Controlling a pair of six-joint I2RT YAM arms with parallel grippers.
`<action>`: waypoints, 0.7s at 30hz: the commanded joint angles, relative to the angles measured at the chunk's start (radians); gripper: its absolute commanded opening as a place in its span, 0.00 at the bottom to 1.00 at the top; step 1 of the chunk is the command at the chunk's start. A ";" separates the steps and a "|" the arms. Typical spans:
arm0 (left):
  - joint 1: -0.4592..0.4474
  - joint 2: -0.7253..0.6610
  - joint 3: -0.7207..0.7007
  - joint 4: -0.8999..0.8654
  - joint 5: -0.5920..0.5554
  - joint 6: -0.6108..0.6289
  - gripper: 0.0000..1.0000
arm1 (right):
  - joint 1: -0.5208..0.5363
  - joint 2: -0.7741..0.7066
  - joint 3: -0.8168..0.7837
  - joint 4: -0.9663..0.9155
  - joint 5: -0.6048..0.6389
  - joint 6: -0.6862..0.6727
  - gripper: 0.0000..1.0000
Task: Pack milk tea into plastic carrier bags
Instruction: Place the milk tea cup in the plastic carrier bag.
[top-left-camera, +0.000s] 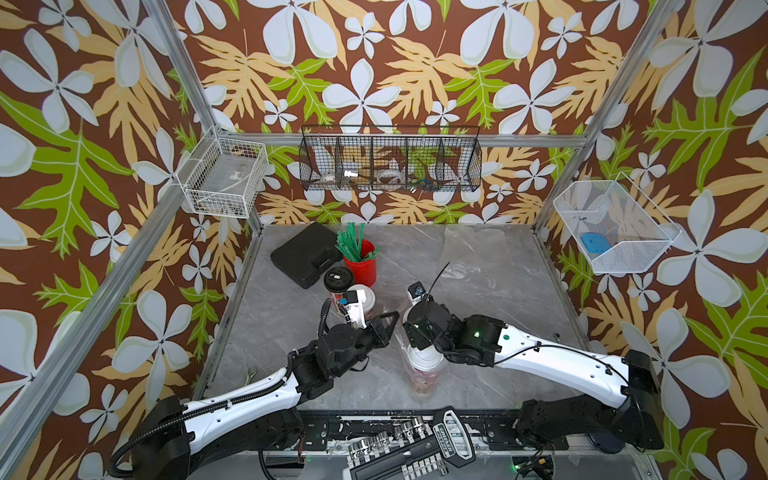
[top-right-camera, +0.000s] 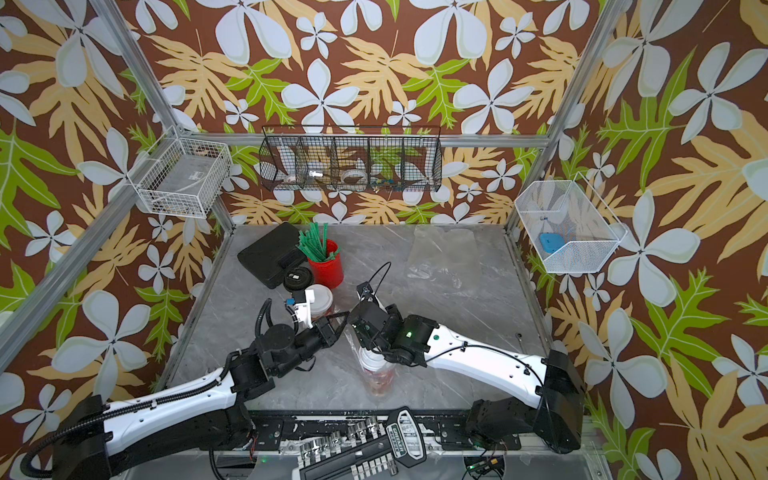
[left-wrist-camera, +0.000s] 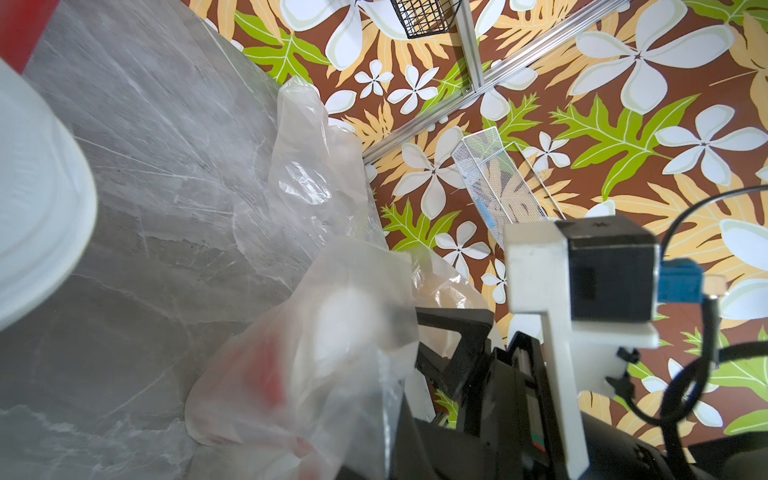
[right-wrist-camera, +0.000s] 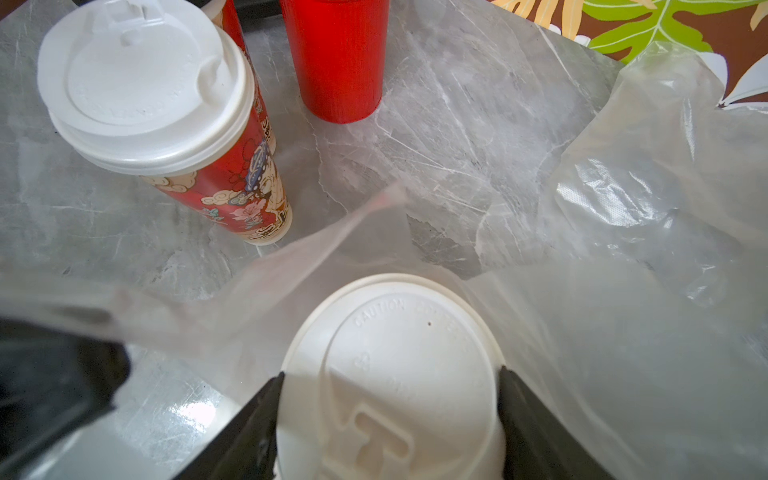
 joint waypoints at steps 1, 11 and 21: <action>0.000 -0.004 -0.008 0.020 -0.008 0.005 0.00 | -0.001 -0.006 0.012 -0.076 -0.010 0.011 0.83; 0.000 -0.001 -0.021 0.021 -0.005 0.001 0.00 | 0.000 -0.041 0.073 -0.116 -0.017 0.013 0.97; 0.000 0.002 -0.043 0.032 -0.002 -0.010 0.00 | 0.000 -0.166 0.160 -0.189 0.032 0.021 0.96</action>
